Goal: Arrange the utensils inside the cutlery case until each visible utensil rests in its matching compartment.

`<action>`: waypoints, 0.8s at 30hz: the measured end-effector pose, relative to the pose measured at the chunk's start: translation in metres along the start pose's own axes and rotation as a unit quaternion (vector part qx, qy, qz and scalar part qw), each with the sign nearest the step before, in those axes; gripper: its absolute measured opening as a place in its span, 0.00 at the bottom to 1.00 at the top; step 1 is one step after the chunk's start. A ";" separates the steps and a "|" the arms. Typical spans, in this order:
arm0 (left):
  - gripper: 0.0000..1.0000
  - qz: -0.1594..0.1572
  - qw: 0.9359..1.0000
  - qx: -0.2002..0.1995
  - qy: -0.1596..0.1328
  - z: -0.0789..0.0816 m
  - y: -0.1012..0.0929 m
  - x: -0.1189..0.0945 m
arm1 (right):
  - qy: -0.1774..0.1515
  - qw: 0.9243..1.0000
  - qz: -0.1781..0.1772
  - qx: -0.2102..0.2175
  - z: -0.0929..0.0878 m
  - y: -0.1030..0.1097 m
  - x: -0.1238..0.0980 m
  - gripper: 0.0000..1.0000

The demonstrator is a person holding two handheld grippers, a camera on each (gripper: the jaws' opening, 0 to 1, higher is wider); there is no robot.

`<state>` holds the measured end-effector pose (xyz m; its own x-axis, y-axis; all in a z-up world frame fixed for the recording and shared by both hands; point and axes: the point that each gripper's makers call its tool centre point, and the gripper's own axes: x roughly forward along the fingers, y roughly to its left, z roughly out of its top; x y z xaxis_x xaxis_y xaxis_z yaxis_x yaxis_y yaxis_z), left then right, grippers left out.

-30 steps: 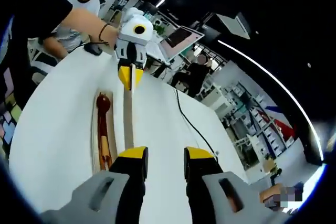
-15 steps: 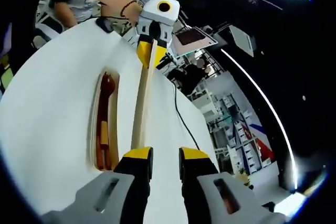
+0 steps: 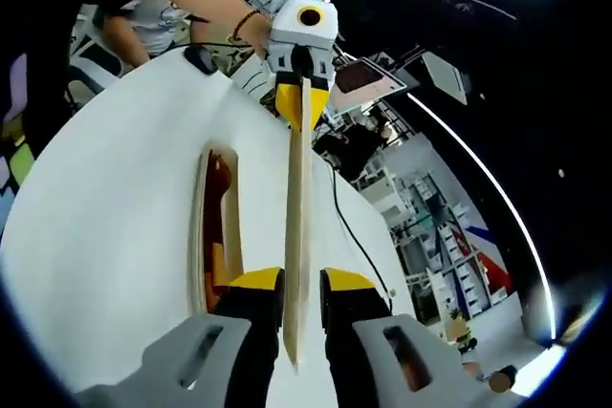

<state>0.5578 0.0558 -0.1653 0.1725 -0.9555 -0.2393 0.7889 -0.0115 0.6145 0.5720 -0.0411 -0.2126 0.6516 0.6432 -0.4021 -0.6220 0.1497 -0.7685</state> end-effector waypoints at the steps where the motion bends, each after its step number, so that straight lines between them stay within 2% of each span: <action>1: 0.02 -0.002 1.000 0.001 -0.001 0.001 -0.001 -0.001 | -0.008 1.000 -0.008 0.002 0.002 -0.001 0.000 0.06; 2: 0.02 -0.005 1.000 0.004 0.001 0.001 -0.003 -0.001 | -0.010 1.000 -0.021 0.003 0.002 -0.004 -0.001 0.03; 5: 0.02 -0.004 1.000 -0.007 -0.002 0.000 -0.005 -0.002 | -0.016 1.000 -0.017 0.012 0.004 0.000 -0.003 0.03; 7: 0.02 -0.009 0.999 -0.034 -0.001 -0.002 -0.008 -0.002 | -0.008 1.000 -0.018 0.010 0.004 0.006 -0.003 0.02; 9: 0.04 -0.006 0.998 -0.055 0.014 -0.009 -0.006 -0.002 | -0.003 1.000 -0.024 0.001 0.005 0.007 -0.001 0.02; 10: 0.06 -0.013 0.996 -0.090 0.025 -0.014 -0.010 -0.003 | -0.001 1.000 -0.026 -0.003 0.005 0.007 -0.002 0.02; 11: 0.10 -0.027 0.989 -0.139 0.036 -0.018 -0.016 -0.002 | 0.004 1.000 -0.026 -0.008 0.004 0.008 -0.002 0.02; 13: 0.26 -0.050 0.970 -0.230 0.053 -0.024 -0.020 -0.005 | 0.007 1.000 -0.025 -0.013 0.003 0.010 0.003 0.02; 14: 0.33 -0.054 0.966 -0.245 0.065 -0.028 -0.019 -0.006 | 0.008 1.000 -0.025 -0.016 0.003 0.013 0.003 0.02; 15: 0.39 -0.052 0.964 -0.250 0.073 -0.032 -0.016 -0.007 | 0.010 0.999 -0.029 -0.022 0.003 0.015 0.004 0.02; 18: 0.48 -0.074 0.950 -0.284 0.106 -0.040 -0.023 -0.010 | 0.019 0.997 -0.047 -0.051 0.004 0.015 0.012 0.02; 20: 0.59 -0.086 0.933 -0.325 0.126 -0.041 -0.029 -0.009 | 0.023 0.997 -0.050 -0.059 0.006 0.018 0.013 0.02; 21: 0.68 -0.094 0.925 -0.341 0.137 -0.041 -0.031 -0.010 | 0.024 0.996 -0.053 -0.063 0.006 0.019 0.013 0.02; 22: 0.73 -0.100 0.921 -0.346 0.146 -0.042 -0.033 -0.009 | 0.025 0.996 -0.054 -0.065 0.007 0.019 0.015 0.02; 23: 0.75 -0.109 0.919 -0.345 0.154 -0.042 -0.037 -0.007 | 0.024 0.996 -0.056 -0.068 0.008 0.020 0.015 0.02; 24: 0.75 -0.117 0.914 -0.348 0.172 -0.044 -0.040 -0.008 | 0.023 0.996 -0.058 -0.068 0.009 0.021 0.014 0.02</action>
<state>0.5508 0.0770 -0.2211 0.0328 -0.8002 -0.5989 0.9914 0.1018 -0.0818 0.5647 -0.0220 -0.2299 0.7370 0.5918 -0.3265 -0.4786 0.1158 -0.8704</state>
